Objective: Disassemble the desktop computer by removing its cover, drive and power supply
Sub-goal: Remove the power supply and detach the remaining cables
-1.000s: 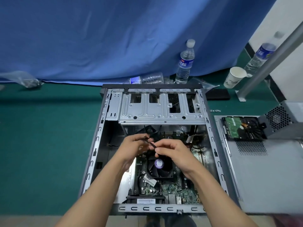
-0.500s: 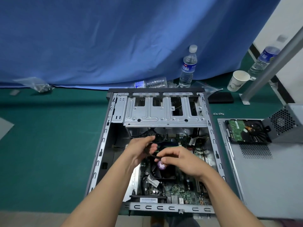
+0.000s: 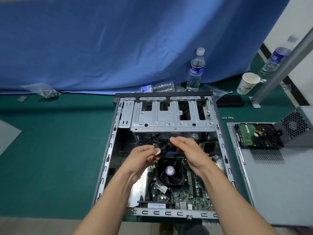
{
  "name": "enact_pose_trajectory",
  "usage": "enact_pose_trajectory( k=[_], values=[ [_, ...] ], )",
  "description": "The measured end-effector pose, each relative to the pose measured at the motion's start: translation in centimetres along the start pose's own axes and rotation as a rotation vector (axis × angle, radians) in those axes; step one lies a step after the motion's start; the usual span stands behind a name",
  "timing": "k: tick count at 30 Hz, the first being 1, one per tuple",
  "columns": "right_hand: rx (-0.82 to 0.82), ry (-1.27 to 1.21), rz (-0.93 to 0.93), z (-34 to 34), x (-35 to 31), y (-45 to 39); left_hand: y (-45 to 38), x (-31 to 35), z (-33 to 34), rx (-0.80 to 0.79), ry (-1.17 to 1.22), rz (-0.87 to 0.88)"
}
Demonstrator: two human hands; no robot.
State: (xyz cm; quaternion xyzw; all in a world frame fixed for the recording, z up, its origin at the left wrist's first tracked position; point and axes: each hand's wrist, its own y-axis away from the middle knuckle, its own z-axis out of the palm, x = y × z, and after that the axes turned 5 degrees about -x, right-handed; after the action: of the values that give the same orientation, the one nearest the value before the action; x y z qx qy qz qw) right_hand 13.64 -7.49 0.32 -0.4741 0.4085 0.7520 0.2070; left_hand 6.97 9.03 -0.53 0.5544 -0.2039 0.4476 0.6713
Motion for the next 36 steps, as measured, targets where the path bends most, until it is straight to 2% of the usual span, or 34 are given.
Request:
enact_pose_trajectory(
  k=[4, 9, 16, 20, 22, 25, 32, 36],
  values=[
    [-0.062, -0.053, -0.008, 0.6, -0.1, -0.2, 0.4, 1.0, -0.2, -0.056, -0.001, 0.005],
    [-0.018, -0.064, -0.026, 1.0, -0.6, -0.3, 0.6, 1.5, 0.0, -0.097, -0.012, 0.025],
    [0.062, -0.387, -0.077, -0.2, -2.1, 0.5, -0.1, 2.0, 1.0, -0.082, 0.039, 0.063],
    [0.112, -0.496, -0.11, -0.8, -3.2, 1.2, -0.5, 2.6, 2.5, -0.306, 0.047, 0.069],
    [0.136, -0.621, -0.168, -1.2, -4.3, 1.6, -0.5, 2.9, 3.5, -0.405, -0.043, 0.068],
    [0.164, -0.742, -0.296, -2.3, -6.3, 2.0, -0.6, 2.7, 4.9, -0.449, -0.239, 0.092],
    [0.24, -0.62, -0.387, -5.2, -7.7, 2.9, -1.6, 3.4, 9.6, -0.51, 0.033, -0.098],
    [0.214, -0.347, -0.415, -8.2, -8.4, 4.1, -3.0, 4.3, 12.3, -0.539, 0.116, -0.155]
  ],
)
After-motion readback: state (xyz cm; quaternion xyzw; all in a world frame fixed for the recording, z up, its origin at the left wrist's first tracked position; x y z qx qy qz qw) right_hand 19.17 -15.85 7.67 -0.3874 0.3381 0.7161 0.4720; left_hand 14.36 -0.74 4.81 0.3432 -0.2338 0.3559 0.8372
